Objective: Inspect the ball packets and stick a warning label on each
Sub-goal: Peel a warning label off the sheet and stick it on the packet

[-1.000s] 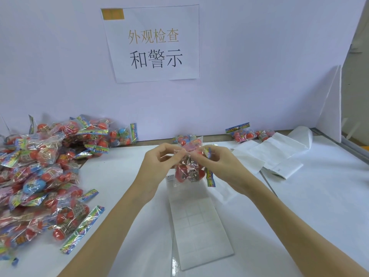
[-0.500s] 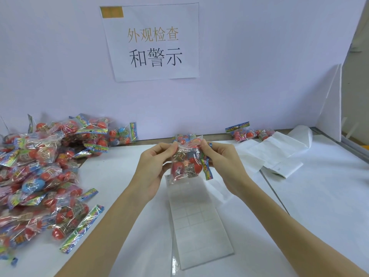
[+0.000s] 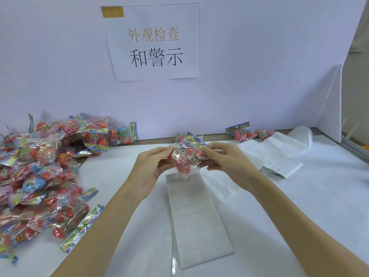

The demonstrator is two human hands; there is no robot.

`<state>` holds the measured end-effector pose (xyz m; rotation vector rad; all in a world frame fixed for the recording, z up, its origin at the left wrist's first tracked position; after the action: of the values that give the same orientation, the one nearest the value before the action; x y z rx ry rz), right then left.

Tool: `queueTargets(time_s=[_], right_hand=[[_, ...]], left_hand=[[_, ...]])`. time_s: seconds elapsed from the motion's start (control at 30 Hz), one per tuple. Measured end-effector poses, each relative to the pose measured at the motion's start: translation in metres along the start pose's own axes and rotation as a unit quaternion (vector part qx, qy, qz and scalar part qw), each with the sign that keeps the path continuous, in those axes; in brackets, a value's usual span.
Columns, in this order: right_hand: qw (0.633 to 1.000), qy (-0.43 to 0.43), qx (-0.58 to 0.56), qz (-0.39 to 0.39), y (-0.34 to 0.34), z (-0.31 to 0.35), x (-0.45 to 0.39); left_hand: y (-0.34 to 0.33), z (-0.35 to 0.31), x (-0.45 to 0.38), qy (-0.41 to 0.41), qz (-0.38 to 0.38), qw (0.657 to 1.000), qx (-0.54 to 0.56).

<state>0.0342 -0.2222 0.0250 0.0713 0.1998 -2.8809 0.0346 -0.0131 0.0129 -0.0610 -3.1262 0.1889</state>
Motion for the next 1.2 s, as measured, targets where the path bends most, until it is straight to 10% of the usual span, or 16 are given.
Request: queueTargets(time_s=[0.33,0.57,0.7,0.83,1.03,1.2], right_hand=[[0.992,-0.076,-0.08,-0.053,-0.002,-0.017,0.001],[0.973,-0.088,-0.21,0.019,-0.012,-0.014,-0.002],[0.982,-0.068,-0.175,-0.018,-0.002,-0.015,-0.003],[0.975,-0.058,-0.216,0.012,-0.006,-0.015,-0.004],[0.993,0.026,0.103,-0.049,-0.001,-0.006,-0.004],[0.988,0.018,0.147,-0.046,0.0,-0.005,-0.006]], left_hand=[[0.006,-0.018,0.007,-0.173,-0.123,0.97,-0.122],[-0.037,-0.026,0.028,-0.402,-0.002,0.825,-0.396],[-0.033,-0.017,0.022,-0.325,-0.031,0.881,-0.343],[-0.016,0.006,0.004,-0.076,-0.036,0.984,-0.154],[0.0,0.002,-0.005,-0.107,-0.047,0.987,-0.108],[0.004,0.002,-0.006,-0.121,-0.032,0.979,-0.161]])
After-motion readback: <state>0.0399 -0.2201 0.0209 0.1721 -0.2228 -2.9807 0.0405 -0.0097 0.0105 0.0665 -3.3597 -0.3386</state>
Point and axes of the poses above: each hand's wrist, its own x-axis away from the middle knuckle, its own y-axis out of the back of the hand, z = x × y, the point moved 6 cm from there along -x, towards the middle knuckle, and after that the axes turned 9 degrees about -x, right-handed, at the moved point
